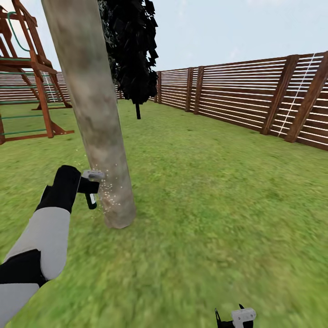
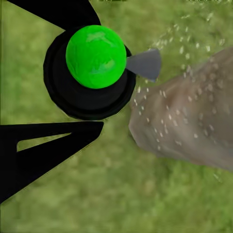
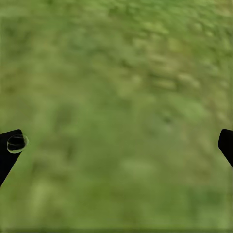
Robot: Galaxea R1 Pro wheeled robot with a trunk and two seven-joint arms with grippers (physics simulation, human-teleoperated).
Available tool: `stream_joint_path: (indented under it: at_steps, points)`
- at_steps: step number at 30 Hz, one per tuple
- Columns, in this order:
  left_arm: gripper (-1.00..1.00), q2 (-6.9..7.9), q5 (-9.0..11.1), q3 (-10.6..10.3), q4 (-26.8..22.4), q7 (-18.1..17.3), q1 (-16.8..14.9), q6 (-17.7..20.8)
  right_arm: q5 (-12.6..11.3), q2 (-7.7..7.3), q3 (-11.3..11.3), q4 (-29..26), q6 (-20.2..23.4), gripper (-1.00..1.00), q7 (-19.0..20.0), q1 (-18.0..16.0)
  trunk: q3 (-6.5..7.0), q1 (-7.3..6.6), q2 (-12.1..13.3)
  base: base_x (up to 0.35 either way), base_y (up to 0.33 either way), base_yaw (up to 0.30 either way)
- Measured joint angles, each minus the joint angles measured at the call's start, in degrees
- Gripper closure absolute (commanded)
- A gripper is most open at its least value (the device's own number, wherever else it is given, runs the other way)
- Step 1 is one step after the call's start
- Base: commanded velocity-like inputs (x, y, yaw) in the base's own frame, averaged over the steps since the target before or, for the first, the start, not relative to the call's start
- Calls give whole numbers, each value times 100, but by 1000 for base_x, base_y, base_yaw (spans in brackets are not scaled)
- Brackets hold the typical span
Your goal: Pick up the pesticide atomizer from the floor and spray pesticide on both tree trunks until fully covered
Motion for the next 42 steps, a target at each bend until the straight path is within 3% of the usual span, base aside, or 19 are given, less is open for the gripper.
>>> stream_joint_path:
  at_steps: [6, 13, 29, 42]
  points:
    - [100, 196, 16, -5, 67, 0, 53, -1, -8, 15, 8, 0, 0, -100, 0, 0, 0, 0, 0, 0, 0, 11]
    - [100, 155, 21, 0, 86, 0, 62, -11, -16, 18, 7, 0, 0, -100, 0, 0, 0, 0, 0, 0, -58, 158]
    - [100, 143, 31, 5, 79, 1, 58, -8, -9, 9, 5, 0, 0, -100, 0, 0, 0, 0, 0, 0, -268, 2]
    - [100, 144, 30, 10, 79, 1, 54, -8, -9, 10, 7, 0, 0, -100, 0, 0, 0, 0, 0, 0, -272, 122]
